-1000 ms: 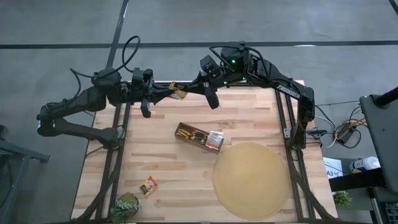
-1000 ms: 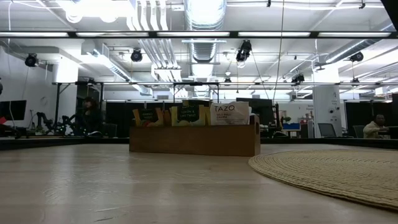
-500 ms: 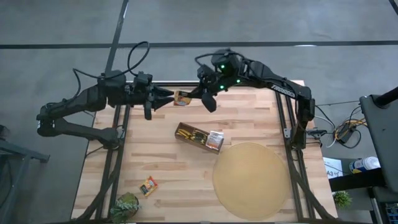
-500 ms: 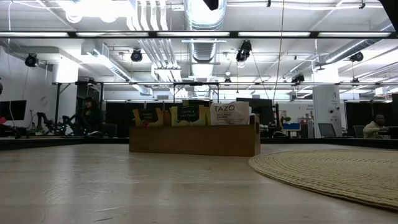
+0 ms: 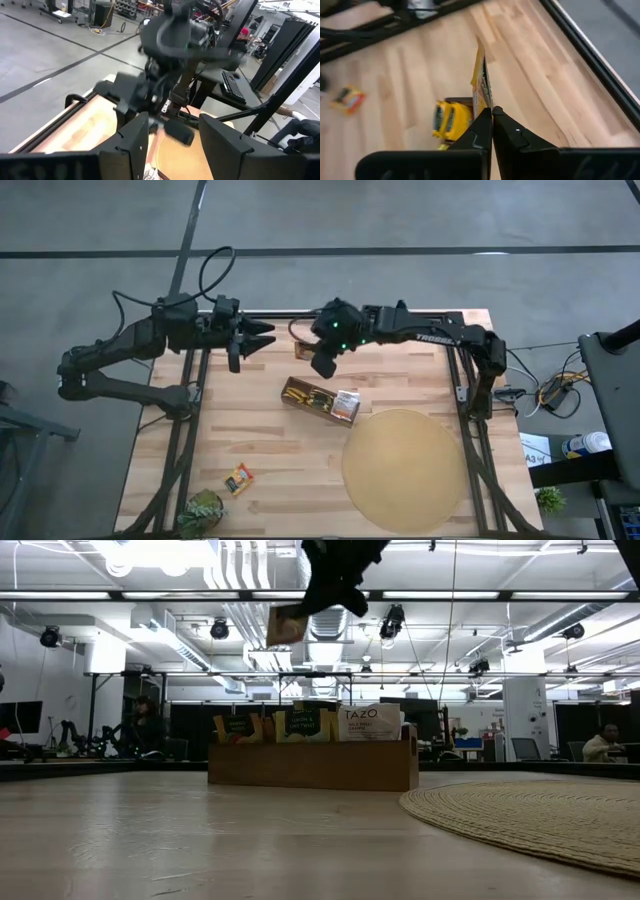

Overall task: Pick & Place Tea
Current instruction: Put the orange tea bag into the left section of the wooden organizer

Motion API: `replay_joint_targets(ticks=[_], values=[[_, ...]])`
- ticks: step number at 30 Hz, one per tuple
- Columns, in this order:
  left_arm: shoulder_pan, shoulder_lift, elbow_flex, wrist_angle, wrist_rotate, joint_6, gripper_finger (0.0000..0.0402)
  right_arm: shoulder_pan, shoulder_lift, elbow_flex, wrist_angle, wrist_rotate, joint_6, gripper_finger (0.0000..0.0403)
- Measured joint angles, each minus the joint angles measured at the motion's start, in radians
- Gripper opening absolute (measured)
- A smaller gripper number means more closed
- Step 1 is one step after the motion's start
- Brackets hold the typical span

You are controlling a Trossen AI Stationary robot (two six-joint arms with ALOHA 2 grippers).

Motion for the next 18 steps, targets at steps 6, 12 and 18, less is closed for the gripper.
replay_joint_targets(ticks=[6,12,18], values=[[0.000,0.000,0.000,0.000,-0.001,0.004,0.0167,0.032,0.001,-0.129,0.132,0.080,0.084,0.0008],[0.000,0.000,0.000,0.001,-0.001,0.002,0.0167,0.059,0.002,-0.253,0.266,0.110,0.145,0.0008],[0.000,0.000,0.000,0.003,-0.001,0.001,0.0167,0.074,0.010,-0.325,0.307,0.155,0.190,0.0008]])
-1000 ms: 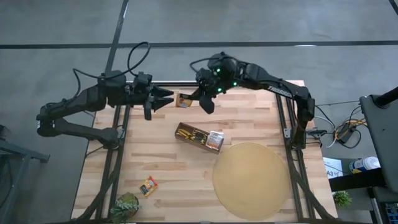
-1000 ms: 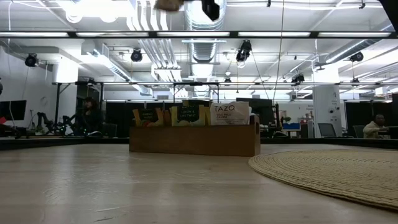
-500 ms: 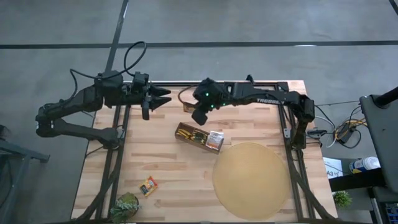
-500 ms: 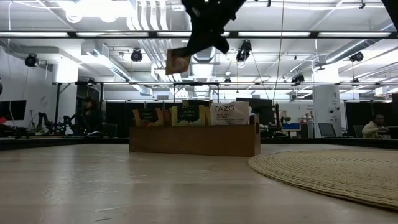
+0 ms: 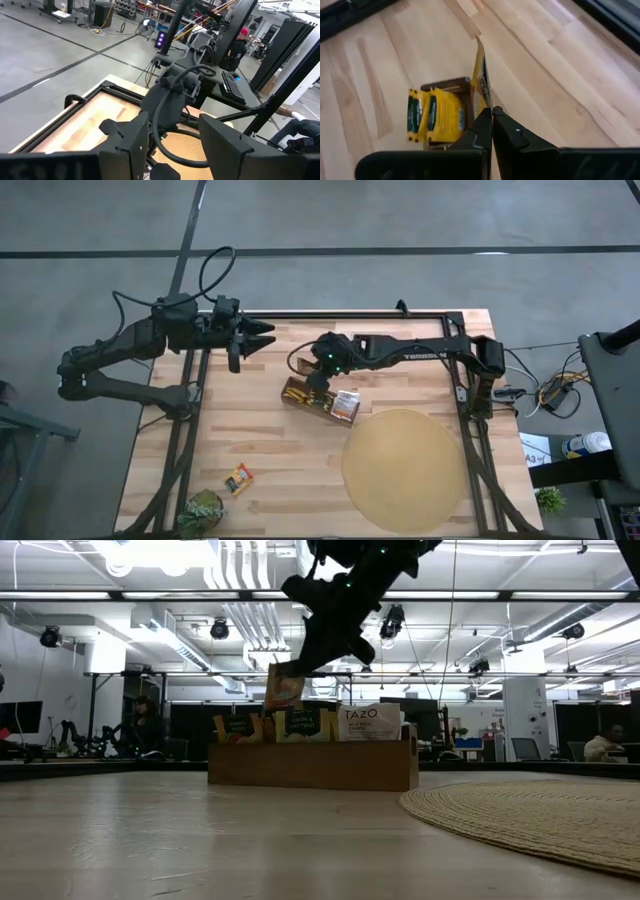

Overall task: Pick & Place Tea
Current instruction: Put the orange tea bag into the left section of the wooden organizer

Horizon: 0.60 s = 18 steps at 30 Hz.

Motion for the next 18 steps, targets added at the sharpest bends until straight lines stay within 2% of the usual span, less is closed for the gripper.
replay_joint_targets(ticks=[14,18], values=[[0.000,0.000,0.000,0.000,0.000,-0.012,0.0167,0.057,0.103,-0.003,0.087,-0.012,0.097,0.0008],[0.000,0.000,0.000,0.000,0.000,-0.013,0.0167,0.057,0.113,-0.001,0.086,0.015,0.102,0.0008]])
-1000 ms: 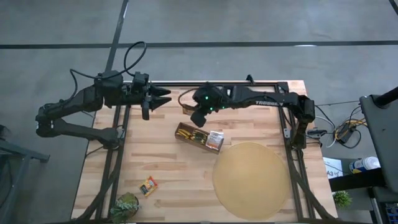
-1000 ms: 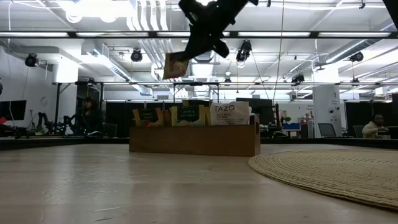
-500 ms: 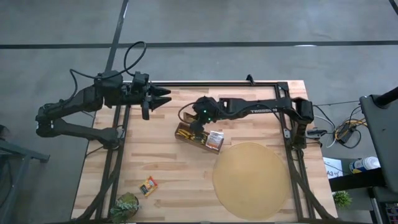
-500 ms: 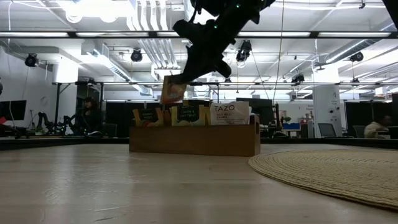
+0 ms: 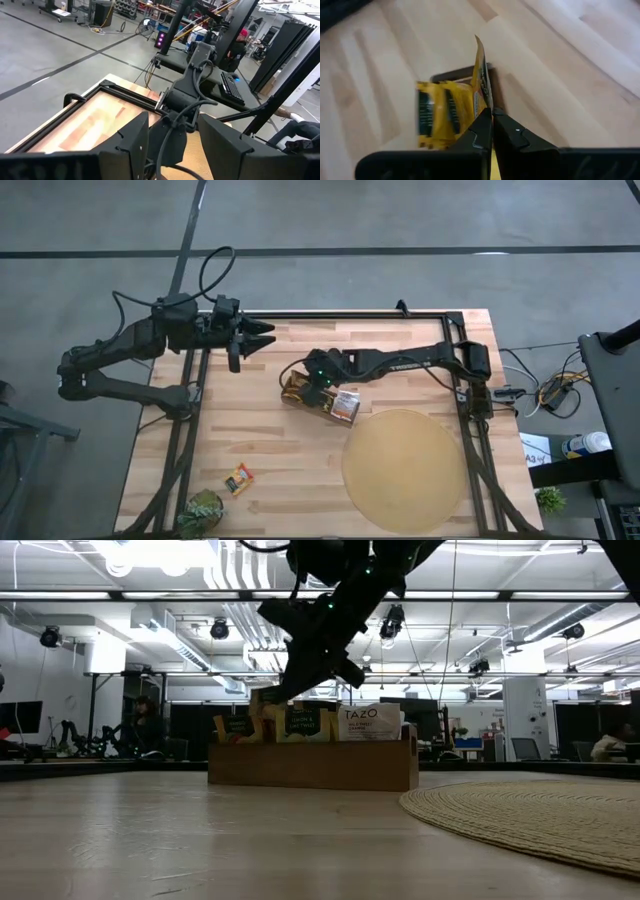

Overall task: Pick & Place Tea
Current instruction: Put the orange tea bag into the left section of the wooden organizer

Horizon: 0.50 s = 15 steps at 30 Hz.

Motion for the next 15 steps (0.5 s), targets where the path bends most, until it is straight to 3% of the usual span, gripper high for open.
replay_joint_targets(ticks=[15], values=[[0.000,0.000,0.000,0.000,0.000,-0.008,0.0167,-0.002,0.036,-0.003,0.001,0.014,-0.005,0.0008]])
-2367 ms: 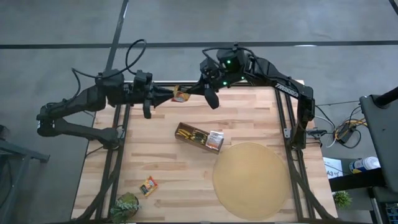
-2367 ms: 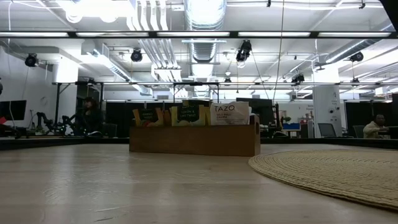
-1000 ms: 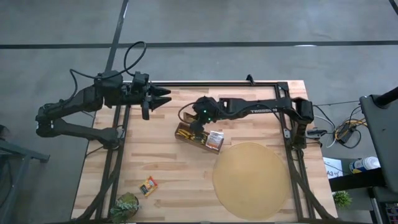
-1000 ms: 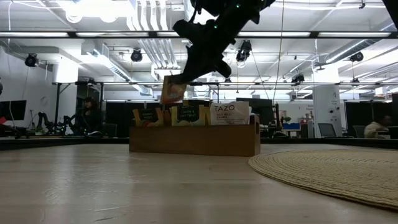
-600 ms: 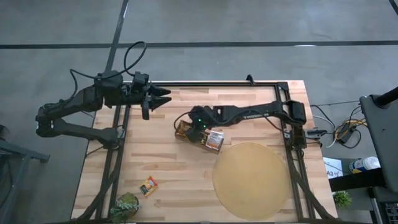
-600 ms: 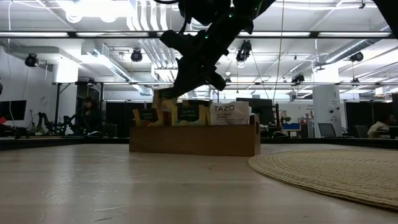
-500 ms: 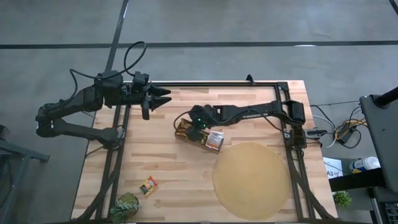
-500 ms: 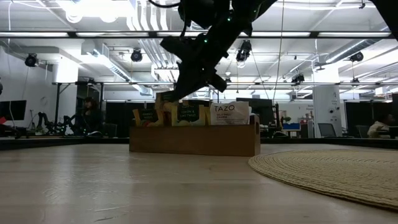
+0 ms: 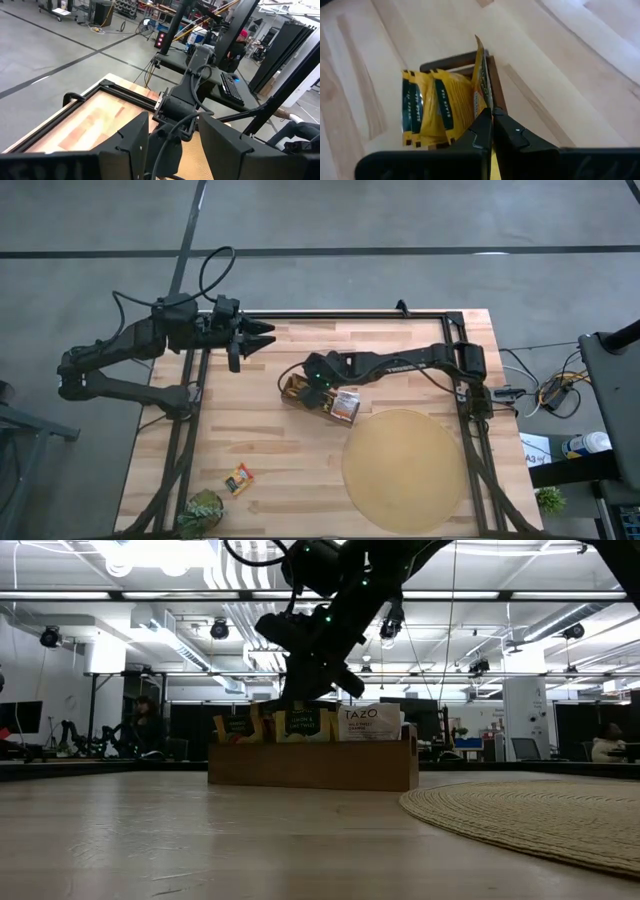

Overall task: Pick & Place Tea
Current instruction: Put the orange tea bag into the left section of the wooden organizer

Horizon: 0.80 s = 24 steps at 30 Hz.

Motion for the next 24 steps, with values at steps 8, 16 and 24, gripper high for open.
replay_joint_targets(ticks=[8,16,24], values=[[0.000,0.000,0.000,0.000,0.000,-0.002,0.0167,-0.005,0.000,0.000,0.002,0.017,-0.050,0.0027],[0.000,0.000,0.000,0.000,0.000,-0.003,0.0167,-0.007,-0.001,0.000,-0.002,0.015,-0.036,0.0110],[-0.019,-0.022,0.000,-0.138,0.019,-0.029,0.0167,-0.006,-0.084,0.000,-0.013,-0.039,0.004,0.0163]])
